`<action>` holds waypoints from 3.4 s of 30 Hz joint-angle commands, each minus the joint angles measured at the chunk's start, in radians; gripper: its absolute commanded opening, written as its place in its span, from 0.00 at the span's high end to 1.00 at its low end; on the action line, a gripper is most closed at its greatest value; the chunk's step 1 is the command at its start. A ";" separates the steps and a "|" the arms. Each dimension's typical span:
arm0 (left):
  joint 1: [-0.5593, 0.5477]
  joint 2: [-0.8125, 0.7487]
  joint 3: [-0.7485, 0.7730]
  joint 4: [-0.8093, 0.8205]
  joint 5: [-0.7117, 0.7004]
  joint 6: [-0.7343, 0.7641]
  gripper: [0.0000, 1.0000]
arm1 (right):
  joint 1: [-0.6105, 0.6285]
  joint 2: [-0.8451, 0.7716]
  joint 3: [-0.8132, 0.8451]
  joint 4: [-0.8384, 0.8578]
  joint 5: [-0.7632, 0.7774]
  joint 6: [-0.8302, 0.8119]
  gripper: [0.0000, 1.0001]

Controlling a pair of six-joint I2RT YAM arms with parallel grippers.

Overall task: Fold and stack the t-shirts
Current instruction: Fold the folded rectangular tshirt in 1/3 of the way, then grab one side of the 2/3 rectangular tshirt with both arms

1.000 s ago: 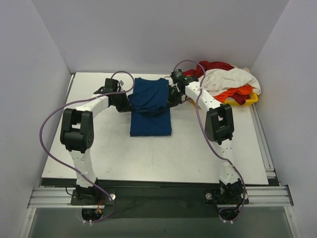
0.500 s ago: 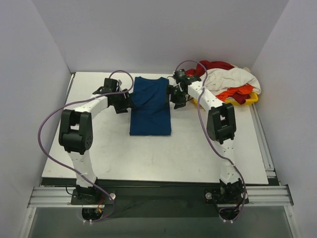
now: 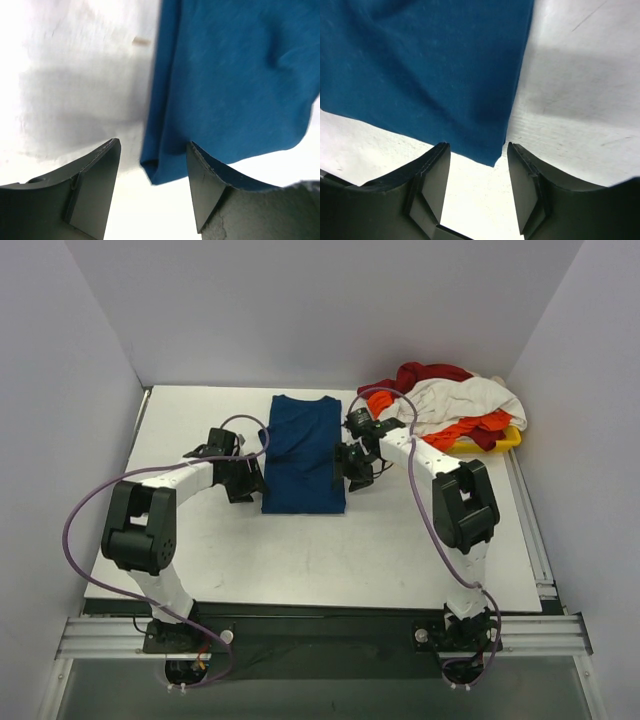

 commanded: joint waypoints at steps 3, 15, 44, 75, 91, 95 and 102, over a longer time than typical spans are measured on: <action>-0.006 -0.077 -0.054 0.050 -0.008 -0.003 0.34 | 0.025 -0.047 -0.073 0.030 -0.001 0.038 0.54; -0.012 -0.115 -0.116 0.067 -0.007 -0.018 0.35 | 0.034 -0.059 -0.165 0.047 0.028 0.058 0.61; -0.032 -0.082 -0.205 0.142 0.047 -0.074 0.47 | 0.049 -0.036 -0.230 0.111 -0.026 0.090 0.85; -0.056 -0.194 -0.264 0.089 -0.010 -0.055 1.00 | 0.057 -0.185 -0.368 0.116 -0.014 0.130 1.00; -0.104 -0.486 -0.257 -0.233 -0.007 -0.041 1.00 | 0.155 -0.404 -0.466 -0.008 0.002 0.167 1.00; -0.121 -0.562 -0.257 -0.322 -0.008 -0.052 1.00 | 0.187 -0.496 -0.483 -0.068 0.017 0.182 1.00; -0.159 -0.710 -0.228 -0.496 -0.004 -0.104 1.00 | 0.255 -0.637 -0.484 -0.177 0.031 0.252 1.00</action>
